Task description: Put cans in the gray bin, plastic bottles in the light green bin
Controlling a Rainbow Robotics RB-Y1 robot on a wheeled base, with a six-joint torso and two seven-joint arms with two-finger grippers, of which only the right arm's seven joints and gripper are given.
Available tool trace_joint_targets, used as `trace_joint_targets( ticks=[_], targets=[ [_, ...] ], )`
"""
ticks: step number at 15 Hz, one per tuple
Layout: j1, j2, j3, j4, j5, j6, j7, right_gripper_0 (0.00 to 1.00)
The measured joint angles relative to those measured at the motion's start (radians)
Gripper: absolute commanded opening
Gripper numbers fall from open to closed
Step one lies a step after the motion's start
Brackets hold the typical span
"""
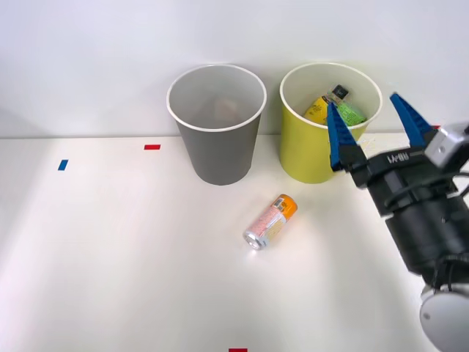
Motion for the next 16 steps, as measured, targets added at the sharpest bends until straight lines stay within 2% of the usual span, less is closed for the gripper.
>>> trace_joint_targets(
  ticks=[3, 5, 8, 12, 16],
  targets=[
    [0.134, -0.018, 0.082, -0.001, -0.004, -0.121, 0.002, 1.0],
    [0.2, -0.005, 0.091, -0.001, 0.019, -0.137, 0.003, 1.0],
    [0.307, 0.045, 0.069, -0.001, 0.058, -0.133, 0.003, 1.0],
    [0.425, 0.074, 0.054, 0.0, 0.089, -0.122, 0.005, 1.0],
    [0.446, 0.153, -0.036, 0.0, 0.237, 0.015, 0.0, 1.0]
  ],
)
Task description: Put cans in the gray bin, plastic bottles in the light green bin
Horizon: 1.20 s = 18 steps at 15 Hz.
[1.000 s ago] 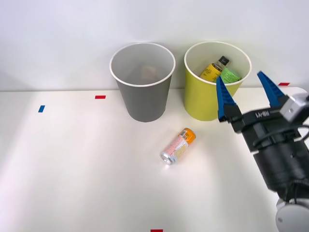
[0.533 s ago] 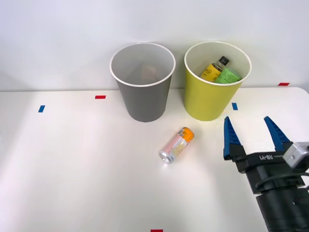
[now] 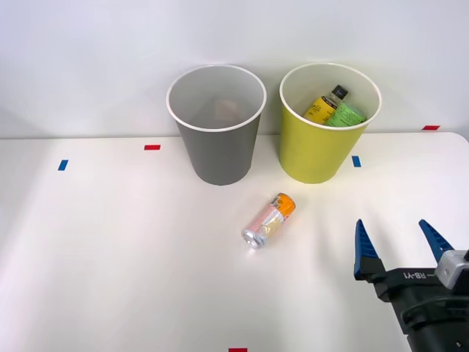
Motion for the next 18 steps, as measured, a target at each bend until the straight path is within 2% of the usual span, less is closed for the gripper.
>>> trace_joint_targets(
  ticks=[3, 5, 7, 11, 13, 15, 18],
  targets=[
    [-0.018, 0.09, -0.029, 0.0, 0.137, 0.042, -0.023, 1.0],
    [-0.022, 0.116, -0.027, 0.006, 0.199, 0.043, -0.079, 1.0],
    [-0.042, 0.118, -0.017, 0.064, 0.291, -0.013, -0.201, 1.0],
    [-0.088, 0.121, 0.009, 0.261, 0.537, -0.254, -0.494, 1.0],
    [-0.081, 0.113, 0.03, 0.336, 0.605, -0.375, -0.607, 1.0],
    [-0.043, 0.067, 0.065, 0.37, 0.627, -0.445, -0.633, 1.0],
    [0.024, 0.025, 0.086, 0.373, 0.634, -0.487, -0.563, 1.0]
  ],
)
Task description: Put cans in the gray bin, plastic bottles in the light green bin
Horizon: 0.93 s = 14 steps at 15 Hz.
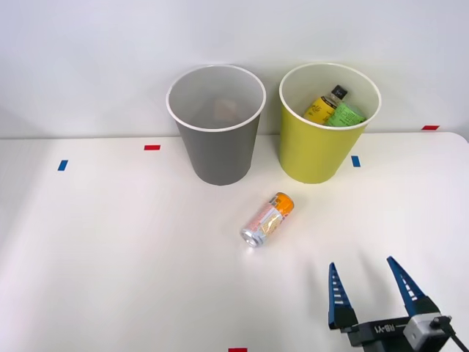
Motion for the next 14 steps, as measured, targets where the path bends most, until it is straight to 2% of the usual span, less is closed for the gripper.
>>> trace_joint_targets(
  ticks=[2, 6, 9, 14],
  targets=[
    [0.037, -0.009, 0.019, 0.0, -0.004, -0.005, 0.102, 1.0],
    [0.089, -0.009, 0.108, 0.0, -0.016, 0.06, 0.21, 1.0],
    [0.11, -0.004, 0.161, 0.0, -0.03, 0.063, 0.224, 1.0],
    [0.112, -0.003, 0.168, 0.0, -0.045, 0.062, 0.224, 1.0]
  ],
)
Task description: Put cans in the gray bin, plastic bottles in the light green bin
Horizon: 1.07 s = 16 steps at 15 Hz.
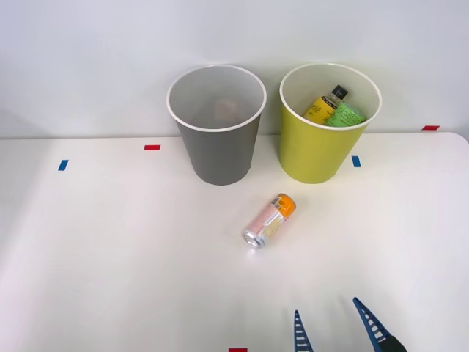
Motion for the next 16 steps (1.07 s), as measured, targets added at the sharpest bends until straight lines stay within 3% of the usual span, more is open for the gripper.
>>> trace_joint_targets(
  ticks=[16],
  targets=[
    [0.0, -0.004, -0.002, 0.0, -0.001, 0.0, 0.0, 1.0]
  ],
)
